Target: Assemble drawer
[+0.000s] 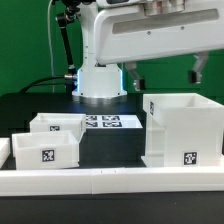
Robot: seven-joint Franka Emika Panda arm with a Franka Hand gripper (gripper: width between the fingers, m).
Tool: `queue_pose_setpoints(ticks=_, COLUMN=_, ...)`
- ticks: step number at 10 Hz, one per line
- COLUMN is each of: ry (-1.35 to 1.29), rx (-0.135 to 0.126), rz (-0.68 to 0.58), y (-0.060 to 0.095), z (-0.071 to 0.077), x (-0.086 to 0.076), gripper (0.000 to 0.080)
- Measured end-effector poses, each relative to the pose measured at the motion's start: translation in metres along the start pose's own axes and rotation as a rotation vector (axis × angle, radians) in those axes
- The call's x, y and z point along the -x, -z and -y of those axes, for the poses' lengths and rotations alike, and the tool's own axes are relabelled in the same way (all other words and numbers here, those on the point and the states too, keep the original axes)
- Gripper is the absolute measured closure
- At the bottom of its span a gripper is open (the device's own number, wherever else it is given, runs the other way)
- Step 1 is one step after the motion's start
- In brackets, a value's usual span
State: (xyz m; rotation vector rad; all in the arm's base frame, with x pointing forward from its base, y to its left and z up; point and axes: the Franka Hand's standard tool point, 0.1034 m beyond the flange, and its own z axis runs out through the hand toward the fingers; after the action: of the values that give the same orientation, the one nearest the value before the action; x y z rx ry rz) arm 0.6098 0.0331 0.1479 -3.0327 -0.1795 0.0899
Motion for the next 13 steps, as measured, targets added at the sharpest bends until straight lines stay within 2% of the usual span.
queue_pose_setpoints(ticks=2, ry=0.064, rx=0.031, rz=-0.02, y=-0.006, z=-0.037, x=0.023, gripper=0.015)
queue_pose_setpoints(ticks=3, ry=0.121, rx=0.049, rz=-0.031, y=-0.015, z=-0.064, x=0.035, gripper=0.015)
queue_pose_setpoints(ticks=4, ry=0.125, rx=0.047, rz=-0.027, y=-0.021, z=-0.077, x=0.04, gripper=0.015)
queue_pose_setpoints(ticks=8, ry=0.126, rx=0.047, rz=-0.023, y=-0.024, z=-0.079, x=0.042, gripper=0.015)
queue_pose_setpoints(ticks=9, ry=0.182, rx=0.045, rz=-0.039, y=-0.033, z=-0.094, x=0.052, gripper=0.015)
queue_pose_setpoints(ticks=10, ry=0.18, rx=0.057, rz=-0.053, y=-0.045, z=-0.104, x=0.064, gripper=0.015)
queue_pose_setpoints(ticks=11, ry=0.188, rx=0.069, rz=-0.055, y=-0.06, z=-0.108, x=0.078, gripper=0.015)
queue_pose_setpoints(ticks=13, ry=0.193, rx=0.083, rz=-0.053, y=-0.082, z=-0.119, x=0.091, gripper=0.015)
